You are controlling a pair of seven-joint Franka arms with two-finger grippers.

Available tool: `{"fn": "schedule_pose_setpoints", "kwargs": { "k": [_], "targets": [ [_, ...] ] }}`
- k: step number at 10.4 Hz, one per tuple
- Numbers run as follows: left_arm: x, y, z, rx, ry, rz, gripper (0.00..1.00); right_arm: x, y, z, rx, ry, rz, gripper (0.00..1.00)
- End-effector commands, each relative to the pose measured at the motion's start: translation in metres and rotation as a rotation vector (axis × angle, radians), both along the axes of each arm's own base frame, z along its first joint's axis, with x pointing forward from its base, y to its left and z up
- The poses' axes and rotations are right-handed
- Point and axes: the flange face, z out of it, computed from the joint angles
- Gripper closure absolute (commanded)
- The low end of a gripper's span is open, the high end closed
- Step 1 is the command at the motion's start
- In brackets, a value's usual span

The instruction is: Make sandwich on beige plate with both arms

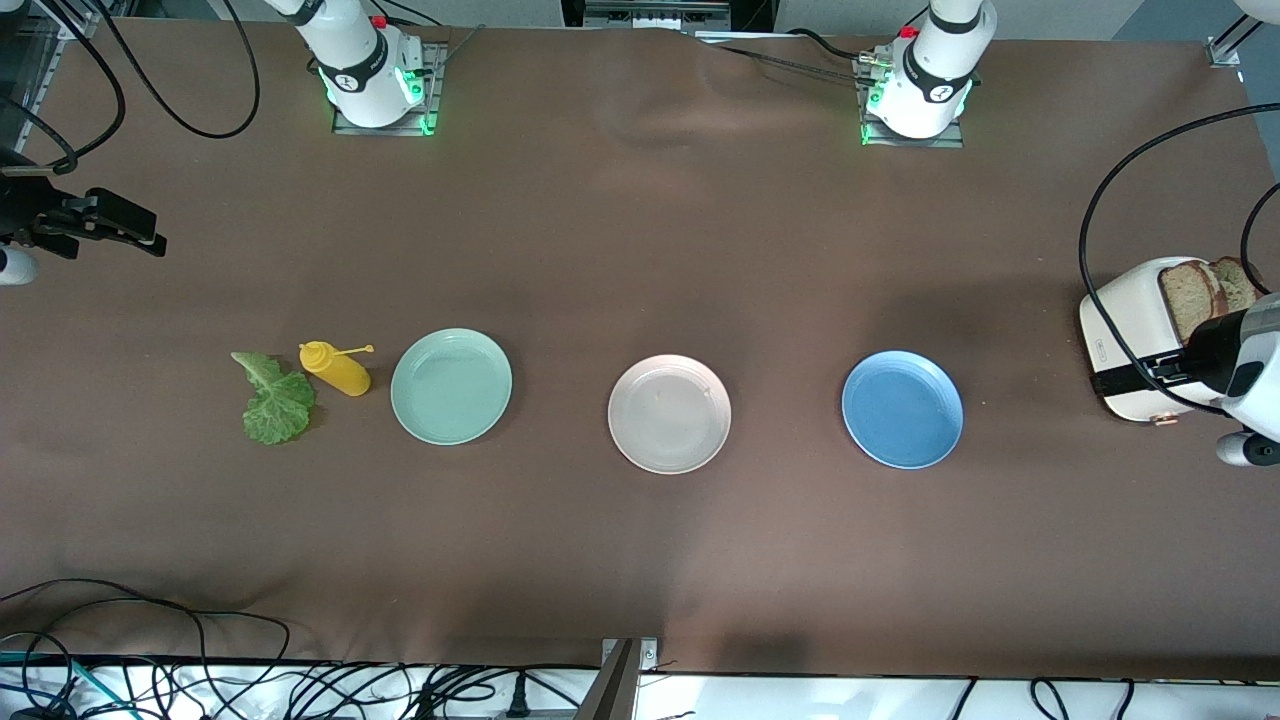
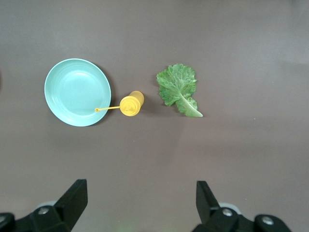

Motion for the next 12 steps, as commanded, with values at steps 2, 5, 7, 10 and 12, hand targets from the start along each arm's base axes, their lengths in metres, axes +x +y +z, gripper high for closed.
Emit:
{"fn": "schedule_pose_setpoints", "kwargs": {
  "k": [2, 5, 7, 10, 12],
  "targets": [
    [-0.0056, -0.0053, -0.0024, 0.005, 0.013, -0.026, 0.0, -0.0045, -0.0001, 0.0096, -0.003, -0.001, 0.012, 0.0],
    [-0.0049, -0.0008, -0.0031, 0.006, 0.01, -0.031, 0.0, -0.0046, 0.0016, 0.0095, -0.002, 0.001, 0.015, 0.0],
    [-0.0048, -0.0029, -0.0031, 0.008, 0.011, -0.034, 0.0, -0.0053, 0.0026, 0.009, 0.0, 0.007, 0.017, 0.0],
    [-0.0041, -0.0039, -0.004, 0.008, 0.009, -0.036, 0.0, -0.0056, 0.0027, 0.0088, 0.0, 0.01, 0.017, 0.0],
    [-0.0038, -0.0039, -0.005, 0.008, 0.011, -0.036, 0.0, -0.005, 0.0052, 0.008, -0.001, 0.01, 0.017, 0.0]
  ]
}}
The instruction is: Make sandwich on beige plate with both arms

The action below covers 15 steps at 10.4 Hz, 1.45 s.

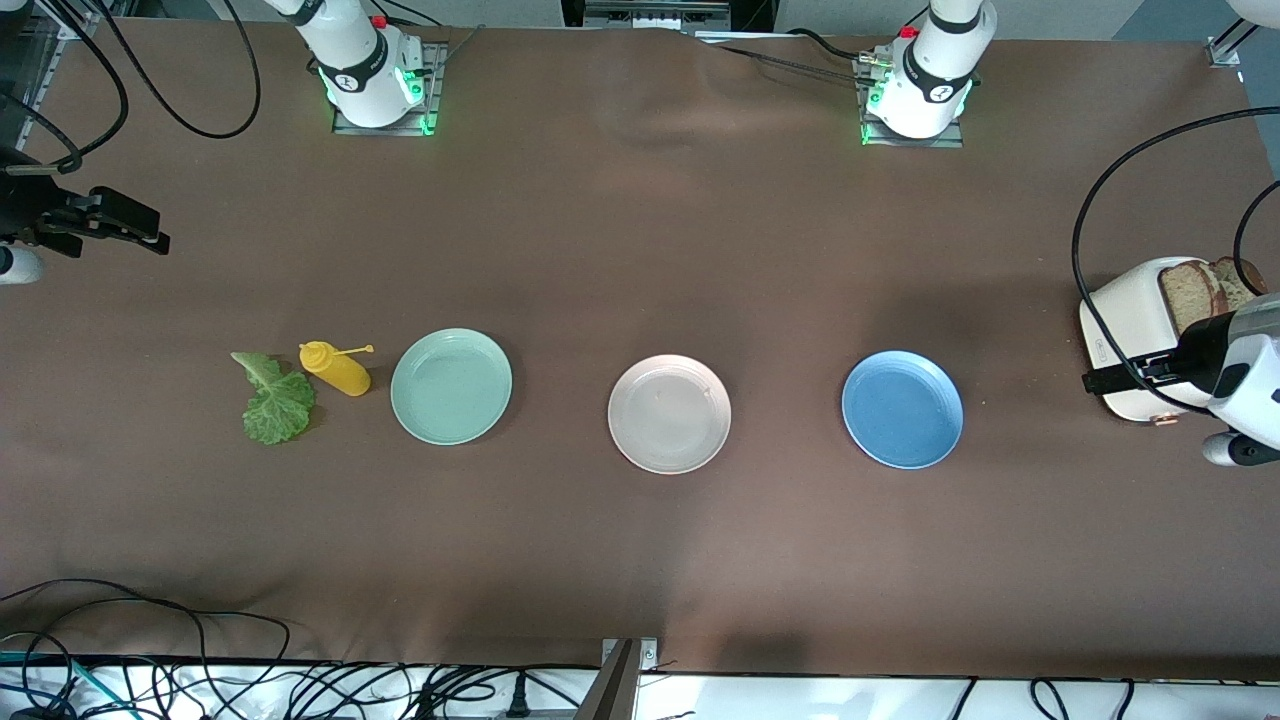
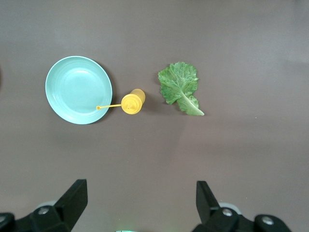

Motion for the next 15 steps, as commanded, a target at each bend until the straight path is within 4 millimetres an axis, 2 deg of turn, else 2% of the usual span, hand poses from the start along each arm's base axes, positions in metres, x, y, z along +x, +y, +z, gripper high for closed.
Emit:
{"fn": "schedule_pose_setpoints", "kwargs": {
  "k": [1, 10, 15],
  "targets": [
    [-0.003, 0.0, -0.001, 0.008, 0.0, -0.027, 0.0, -0.004, 0.003, 0.008, 0.0, 0.003, 0.011, 0.0],
    [-0.001, -0.002, -0.005, 0.007, 0.005, -0.03, 0.0, -0.012, -0.012, 0.007, 0.002, 0.055, -0.011, 0.0],
    [0.0, -0.003, -0.007, 0.004, 0.007, -0.031, 0.0, -0.011, -0.004, 0.007, 0.001, 0.046, -0.002, 0.0]
  ]
}}
